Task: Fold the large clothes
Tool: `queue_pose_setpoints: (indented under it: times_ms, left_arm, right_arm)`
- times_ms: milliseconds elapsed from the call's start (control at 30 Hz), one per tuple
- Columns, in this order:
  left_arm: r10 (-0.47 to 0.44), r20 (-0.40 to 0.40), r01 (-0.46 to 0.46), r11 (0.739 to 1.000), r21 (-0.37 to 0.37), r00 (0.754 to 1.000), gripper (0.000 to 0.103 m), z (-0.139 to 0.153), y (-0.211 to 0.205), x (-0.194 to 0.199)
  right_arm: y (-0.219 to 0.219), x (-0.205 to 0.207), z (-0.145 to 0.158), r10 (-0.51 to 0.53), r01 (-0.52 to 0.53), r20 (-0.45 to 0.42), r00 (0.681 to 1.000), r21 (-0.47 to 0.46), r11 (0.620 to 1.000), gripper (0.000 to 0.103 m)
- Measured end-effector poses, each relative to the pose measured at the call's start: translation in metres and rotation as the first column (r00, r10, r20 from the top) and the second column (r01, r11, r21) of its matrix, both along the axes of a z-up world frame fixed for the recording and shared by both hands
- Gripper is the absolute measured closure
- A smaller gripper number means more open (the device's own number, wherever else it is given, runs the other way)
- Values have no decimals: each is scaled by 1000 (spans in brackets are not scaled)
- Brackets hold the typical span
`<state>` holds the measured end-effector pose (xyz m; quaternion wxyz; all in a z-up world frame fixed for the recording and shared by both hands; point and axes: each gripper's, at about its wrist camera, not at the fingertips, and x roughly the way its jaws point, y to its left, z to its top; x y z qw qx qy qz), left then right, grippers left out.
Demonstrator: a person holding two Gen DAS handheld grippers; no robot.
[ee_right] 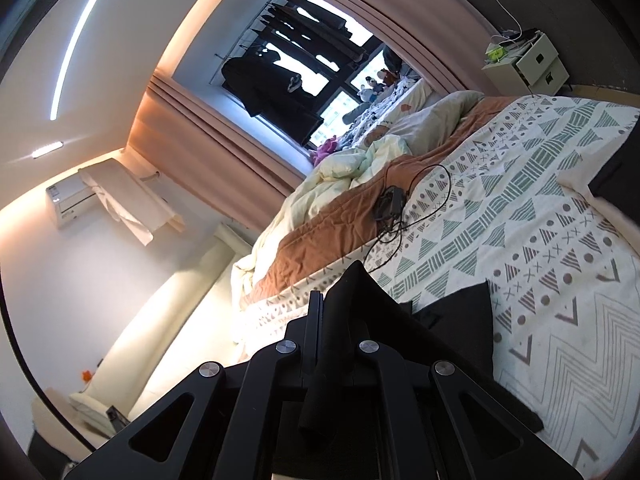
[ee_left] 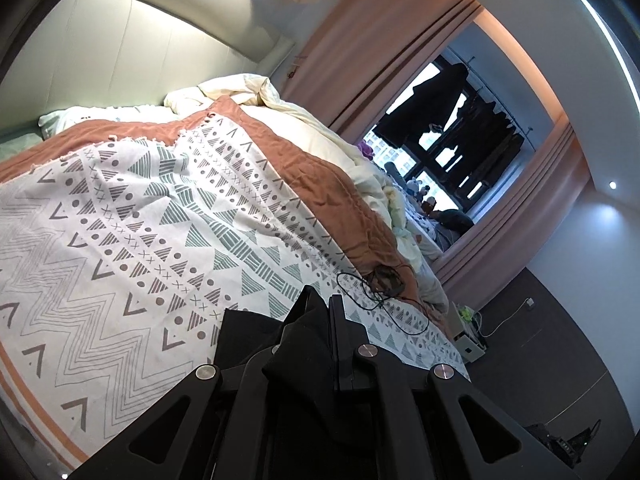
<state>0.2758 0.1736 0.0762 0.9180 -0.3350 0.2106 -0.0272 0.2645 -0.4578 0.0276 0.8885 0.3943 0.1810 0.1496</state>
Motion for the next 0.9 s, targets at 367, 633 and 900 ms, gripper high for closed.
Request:
queue_pose_setpoints:
  times_ms: [367, 633, 900]
  left_arm:
    - [0, -120, -2, 1000, -22, 993, 99, -63, 0, 87]
    - [-6, -195, 5, 1000, -3, 981, 99, -104, -6, 143]
    - [6, -285, -2, 1000, 14, 959, 99, -143, -12, 196]
  right_arm:
    - [0, 70, -37, -23, 20, -93, 995, -32, 999, 99]
    - [-4, 120, -79, -25, 14, -171, 985, -65, 998, 99]
    - [-3, 165, -116, -53, 32, -257, 965, -86, 996, 99]
